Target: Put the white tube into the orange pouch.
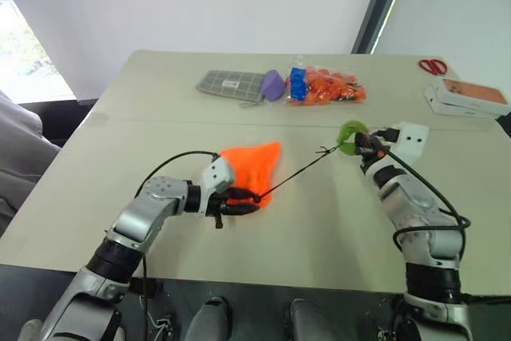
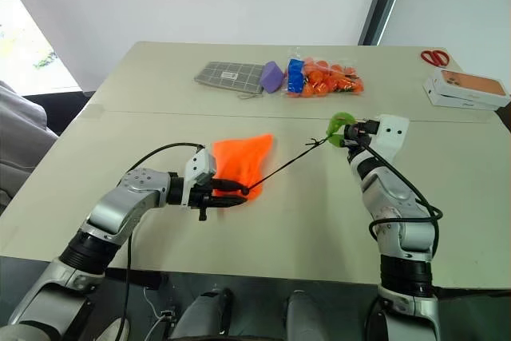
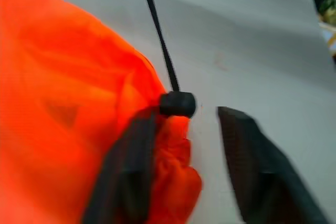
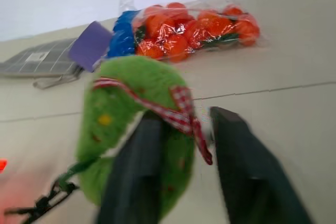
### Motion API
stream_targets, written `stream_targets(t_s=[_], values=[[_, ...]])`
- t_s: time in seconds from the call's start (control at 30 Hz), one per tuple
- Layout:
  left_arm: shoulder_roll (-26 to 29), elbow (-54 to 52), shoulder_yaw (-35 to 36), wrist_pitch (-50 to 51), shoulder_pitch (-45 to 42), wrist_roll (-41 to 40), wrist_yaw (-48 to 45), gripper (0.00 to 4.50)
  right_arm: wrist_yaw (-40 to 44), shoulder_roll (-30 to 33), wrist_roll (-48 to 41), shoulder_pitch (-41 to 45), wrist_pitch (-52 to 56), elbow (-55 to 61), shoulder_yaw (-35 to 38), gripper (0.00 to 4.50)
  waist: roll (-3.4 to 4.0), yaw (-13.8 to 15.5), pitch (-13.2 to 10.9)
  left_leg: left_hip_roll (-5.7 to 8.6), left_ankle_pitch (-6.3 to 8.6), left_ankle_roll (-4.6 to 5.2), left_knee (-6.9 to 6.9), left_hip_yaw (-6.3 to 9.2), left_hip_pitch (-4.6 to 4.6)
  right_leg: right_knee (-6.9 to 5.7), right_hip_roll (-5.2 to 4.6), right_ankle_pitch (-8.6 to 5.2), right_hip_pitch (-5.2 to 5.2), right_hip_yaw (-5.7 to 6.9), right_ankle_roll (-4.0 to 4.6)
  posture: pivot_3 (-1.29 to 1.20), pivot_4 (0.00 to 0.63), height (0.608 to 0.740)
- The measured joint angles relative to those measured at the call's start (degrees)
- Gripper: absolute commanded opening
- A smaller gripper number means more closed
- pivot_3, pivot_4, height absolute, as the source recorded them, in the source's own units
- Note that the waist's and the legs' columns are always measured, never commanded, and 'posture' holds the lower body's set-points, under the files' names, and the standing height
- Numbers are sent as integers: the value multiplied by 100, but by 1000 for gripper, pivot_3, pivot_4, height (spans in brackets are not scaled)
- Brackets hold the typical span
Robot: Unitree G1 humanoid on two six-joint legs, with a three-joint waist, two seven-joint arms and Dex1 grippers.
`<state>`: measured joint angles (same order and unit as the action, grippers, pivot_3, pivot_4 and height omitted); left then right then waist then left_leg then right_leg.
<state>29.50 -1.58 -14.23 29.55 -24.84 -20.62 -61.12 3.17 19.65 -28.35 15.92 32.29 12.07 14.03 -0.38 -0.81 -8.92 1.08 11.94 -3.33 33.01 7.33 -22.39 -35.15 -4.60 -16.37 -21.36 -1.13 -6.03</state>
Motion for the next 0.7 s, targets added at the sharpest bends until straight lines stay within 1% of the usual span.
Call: stream_targets(t_s=[0.03, 0.07, 0.17, 0.27, 0.33, 0.47, 0.53, 0.7], values=[[-23, -50, 100, 119, 4, -97, 44, 3628, 148, 114, 9, -104, 31, 108, -69, 3055, 0, 0, 0, 0, 0, 0, 0, 1, 0, 0, 1, 0, 0, 1, -1, 0, 150, 724], [-43, -119, 243, 258, 10, -235, 114, 4134, 344, 260, 15, -251, 55, 244, -165, 3120, 0, 0, 0, 0, 0, 0, 0, 1, 0, 0, 0, -1, 1, 1, -1, 0, 150, 724], [78, -346, 850, 621, 101, -640, 283, 4134, 938, 649, 112, -721, -17, 464, -342, 3120, -1, -23, 0, -1, 0, 0, 0, 0, 2, 0, 0, -1, 1, 1, -1, 0, 150, 724], [269, -406, 1487, 795, 433, -887, 495, 4134, 1476, 907, 53, -1102, -126, 467, -181, 3120, 0, -33, 0, -2, 0, 0, 0, -1, 4, 0, 1, -1, 1, -1, -1, 0, 150, 724], [338, -420, 1787, 807, 645, -922, 669, 4134, 1795, 1036, 11, -1268, -256, 467, -55, 3120, -1, -10, -1, -2, 0, 0, 1, -1, 4, 0, -1, -1, 2, 0, -1, 0, 150, 724], [366, -417, 2204, 378, 1151, -722, 1137, 4134, 2412, 1119, -217, -1505, -485, 455, 243, 3120, -4, 15, 0, -2, 1, -2, 5, -1, 3, 2, -5, -1, 6, -1, 0, 0, 150, 724], [365, -415, 2299, 115, 1427, -562, 1328, 4134, 2659, 1193, -295, -1609, -503, 417, 325, 3120, -5, 16, -1, -2, 2, -2, 5, -2, 3, 3, -8, -2, 5, -2, 1, 0, 150, 724], [220, -407, 2486, -261, 1848, -400, 1755, 4134, 3015, 1252, -405, -1683, -502, 345, 341, 3120, -6, 23, 0, -2, 3, -4, 5, -2, 2, 4, -10, -1, 3, -3, 4, 0, 150, 724]])
